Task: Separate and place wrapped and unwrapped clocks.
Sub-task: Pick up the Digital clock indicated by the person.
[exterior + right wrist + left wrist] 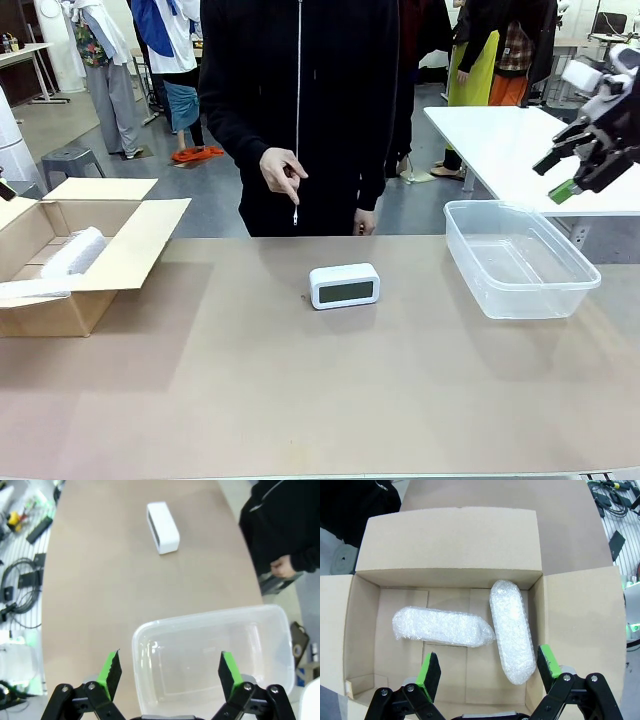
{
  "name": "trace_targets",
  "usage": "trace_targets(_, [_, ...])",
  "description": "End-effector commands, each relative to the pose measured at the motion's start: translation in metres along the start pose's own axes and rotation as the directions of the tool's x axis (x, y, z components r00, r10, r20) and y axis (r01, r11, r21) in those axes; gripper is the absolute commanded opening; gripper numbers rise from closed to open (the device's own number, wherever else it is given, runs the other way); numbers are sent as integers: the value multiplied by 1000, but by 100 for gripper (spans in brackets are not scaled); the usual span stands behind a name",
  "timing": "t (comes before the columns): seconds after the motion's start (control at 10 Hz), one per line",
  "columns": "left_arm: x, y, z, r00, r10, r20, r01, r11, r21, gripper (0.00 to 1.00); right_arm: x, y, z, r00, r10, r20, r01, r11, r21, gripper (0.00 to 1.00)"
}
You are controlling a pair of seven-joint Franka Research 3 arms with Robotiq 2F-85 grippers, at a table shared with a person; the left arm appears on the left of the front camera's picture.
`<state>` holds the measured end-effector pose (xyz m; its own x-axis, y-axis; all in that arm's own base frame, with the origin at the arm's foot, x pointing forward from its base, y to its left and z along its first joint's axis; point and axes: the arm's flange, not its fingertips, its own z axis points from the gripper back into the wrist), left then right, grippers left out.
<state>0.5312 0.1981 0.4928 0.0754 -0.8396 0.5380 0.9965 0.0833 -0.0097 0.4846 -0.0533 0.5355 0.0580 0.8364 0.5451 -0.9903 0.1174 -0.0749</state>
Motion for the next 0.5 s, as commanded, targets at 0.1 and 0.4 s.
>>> trace_targets(0.1, [-1, -1, 1, 1000, 0, -9, 0, 1000, -2, 100, 40, 0, -32, 989, 19, -149, -14, 999, 32, 100])
trace_targets(0.4, [-1, -1, 1, 1000, 0, -9, 0, 1000, -2, 100, 90, 1, -75, 974, 70, -216, -60, 997, 53, 100])
